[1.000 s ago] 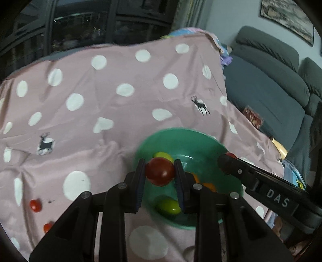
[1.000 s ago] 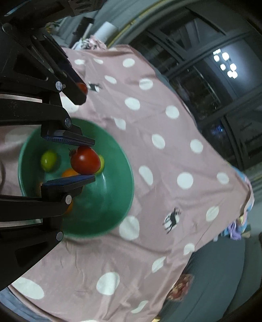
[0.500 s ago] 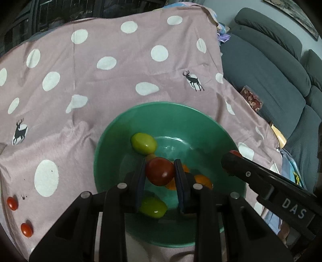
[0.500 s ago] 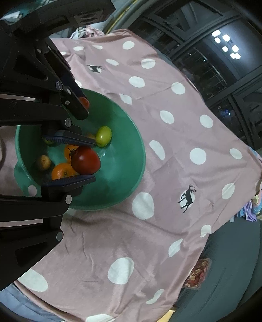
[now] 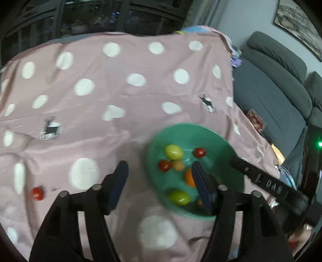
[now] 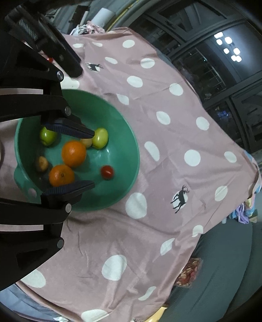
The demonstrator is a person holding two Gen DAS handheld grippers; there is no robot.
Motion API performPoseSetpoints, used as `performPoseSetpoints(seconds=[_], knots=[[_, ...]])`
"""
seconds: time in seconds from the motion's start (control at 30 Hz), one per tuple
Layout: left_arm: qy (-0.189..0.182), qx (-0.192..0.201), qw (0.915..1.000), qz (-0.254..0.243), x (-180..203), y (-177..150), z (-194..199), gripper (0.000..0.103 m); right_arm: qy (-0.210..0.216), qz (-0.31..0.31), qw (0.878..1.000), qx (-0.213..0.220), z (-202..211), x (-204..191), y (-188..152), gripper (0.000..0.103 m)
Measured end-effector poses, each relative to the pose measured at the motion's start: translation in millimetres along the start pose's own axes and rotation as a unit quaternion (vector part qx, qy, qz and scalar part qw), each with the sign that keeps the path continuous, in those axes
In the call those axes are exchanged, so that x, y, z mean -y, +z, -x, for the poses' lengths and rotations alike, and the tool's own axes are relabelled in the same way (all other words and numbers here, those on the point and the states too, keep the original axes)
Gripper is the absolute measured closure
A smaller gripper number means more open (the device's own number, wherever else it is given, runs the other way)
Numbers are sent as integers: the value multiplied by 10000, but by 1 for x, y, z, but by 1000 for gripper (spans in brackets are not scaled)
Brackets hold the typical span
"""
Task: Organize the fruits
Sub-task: 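Move the right gripper to the last tomatoes while the left tool approaches them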
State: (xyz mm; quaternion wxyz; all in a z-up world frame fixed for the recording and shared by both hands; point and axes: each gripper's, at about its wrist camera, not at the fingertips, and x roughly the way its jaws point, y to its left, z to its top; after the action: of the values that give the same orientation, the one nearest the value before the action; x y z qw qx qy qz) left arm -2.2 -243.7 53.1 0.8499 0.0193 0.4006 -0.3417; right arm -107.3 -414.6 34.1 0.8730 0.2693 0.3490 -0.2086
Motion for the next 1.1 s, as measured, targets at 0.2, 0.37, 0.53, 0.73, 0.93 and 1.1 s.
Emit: performPoseSetpoints(seconds=[0.2,0.37,0.53,0.73,0.93,1.1], knots=[[842,121,9957,368,-63,-19,43,30,84,241,9997,32,0,-23,-4,59],[1179,143,9885,938,-111,-40,69,29,316,593,9977,5,0,-53,-10,59],[1372,155,9806,1394,-145,-59,79,29,557,1029,9931,-71,-1,-89,-23,59],[1450,121,9786,1454,-164,-67,76,29,732,1590,9842,-278,-10,-129,-45,58],[1537,9,9755,1574,-179,-75,74,30,1123,2026,9702,-710,-26,-164,-72,58],[1440,-141,9754,1663,-191,-78,69,39,1472,2222,9571,-1135,-43,-187,-92,58]])
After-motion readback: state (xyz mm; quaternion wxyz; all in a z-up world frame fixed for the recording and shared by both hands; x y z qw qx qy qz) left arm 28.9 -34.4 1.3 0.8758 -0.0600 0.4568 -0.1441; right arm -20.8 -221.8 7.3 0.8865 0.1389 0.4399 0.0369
